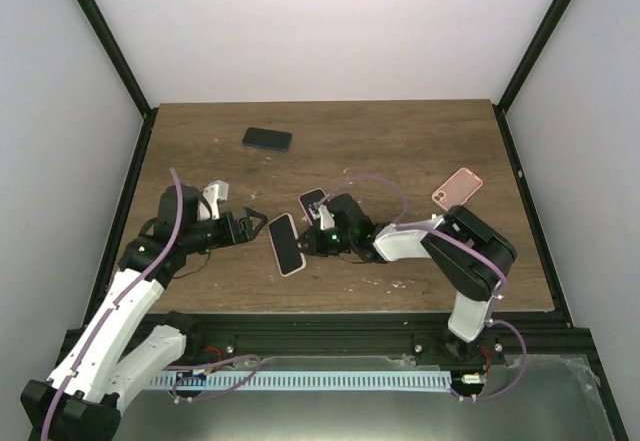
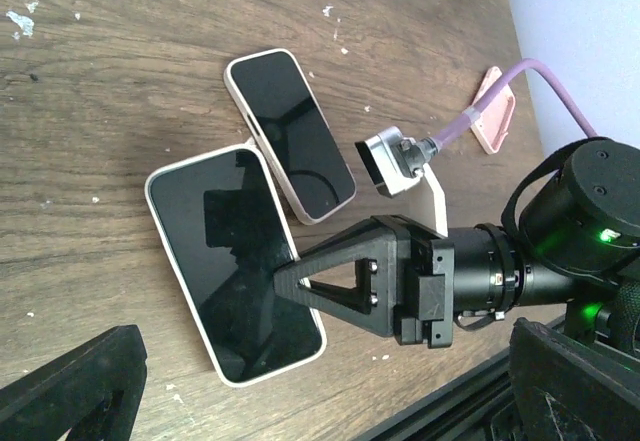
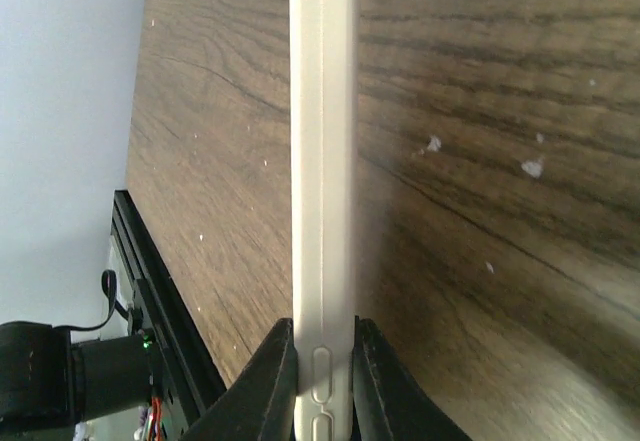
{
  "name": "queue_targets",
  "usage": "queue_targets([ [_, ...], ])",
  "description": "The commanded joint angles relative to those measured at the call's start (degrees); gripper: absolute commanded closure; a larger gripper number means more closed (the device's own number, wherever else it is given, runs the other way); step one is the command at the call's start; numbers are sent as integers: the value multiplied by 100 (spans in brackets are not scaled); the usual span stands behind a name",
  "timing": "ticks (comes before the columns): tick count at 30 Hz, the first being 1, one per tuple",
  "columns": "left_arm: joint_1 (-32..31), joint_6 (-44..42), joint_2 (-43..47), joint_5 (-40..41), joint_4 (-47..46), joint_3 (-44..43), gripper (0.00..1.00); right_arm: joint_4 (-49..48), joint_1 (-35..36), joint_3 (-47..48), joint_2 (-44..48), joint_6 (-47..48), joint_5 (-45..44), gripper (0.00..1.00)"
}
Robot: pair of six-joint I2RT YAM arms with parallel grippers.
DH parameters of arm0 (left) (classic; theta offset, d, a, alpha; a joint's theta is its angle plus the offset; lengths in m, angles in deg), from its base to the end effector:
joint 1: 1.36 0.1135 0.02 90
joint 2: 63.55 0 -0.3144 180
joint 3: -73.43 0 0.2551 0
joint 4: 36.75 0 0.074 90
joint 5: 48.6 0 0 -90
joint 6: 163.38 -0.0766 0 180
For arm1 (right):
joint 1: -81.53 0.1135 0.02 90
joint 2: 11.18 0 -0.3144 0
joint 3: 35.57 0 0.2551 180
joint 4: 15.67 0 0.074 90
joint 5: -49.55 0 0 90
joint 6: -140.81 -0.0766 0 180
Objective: Put the phone into the phone case
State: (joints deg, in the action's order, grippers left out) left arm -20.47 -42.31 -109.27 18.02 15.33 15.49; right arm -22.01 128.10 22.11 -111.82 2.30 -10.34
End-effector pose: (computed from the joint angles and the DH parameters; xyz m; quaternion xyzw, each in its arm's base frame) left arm 0.1418 -0.0813 0.3001 -0.0070 0.8911 -0.3422 0.2980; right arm 0.2315 0.3004 0.1650 -0.1020 0.8646 0.4767 0.1216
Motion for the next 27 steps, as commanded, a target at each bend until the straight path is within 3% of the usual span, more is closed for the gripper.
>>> queue_targets([
  [1, 21, 12, 18, 173, 25, 82, 0, -375, -35, 455, -243, 194, 150, 88],
  [6, 22, 204, -125, -30, -171, 258, 1, 251, -72, 653, -266, 435, -111, 64],
  [11, 18, 260, -482, -452, -568, 398, 13, 1075, -274, 639, 254, 893, -547, 52],
  [15, 13, 287, -814, -637, -783, 406, 21, 1737, -644, 498, 733, 1269, -990, 58],
  [20, 4, 476, -1283, -1041, -1333, 549, 43, 2305, -1035, 428, 1009, 1706, -1480, 74],
  [27, -21, 676, -1673, -1213, -1728, 674, 48, 2545, -1167, 548, 816, 1997, -1803, 83],
])
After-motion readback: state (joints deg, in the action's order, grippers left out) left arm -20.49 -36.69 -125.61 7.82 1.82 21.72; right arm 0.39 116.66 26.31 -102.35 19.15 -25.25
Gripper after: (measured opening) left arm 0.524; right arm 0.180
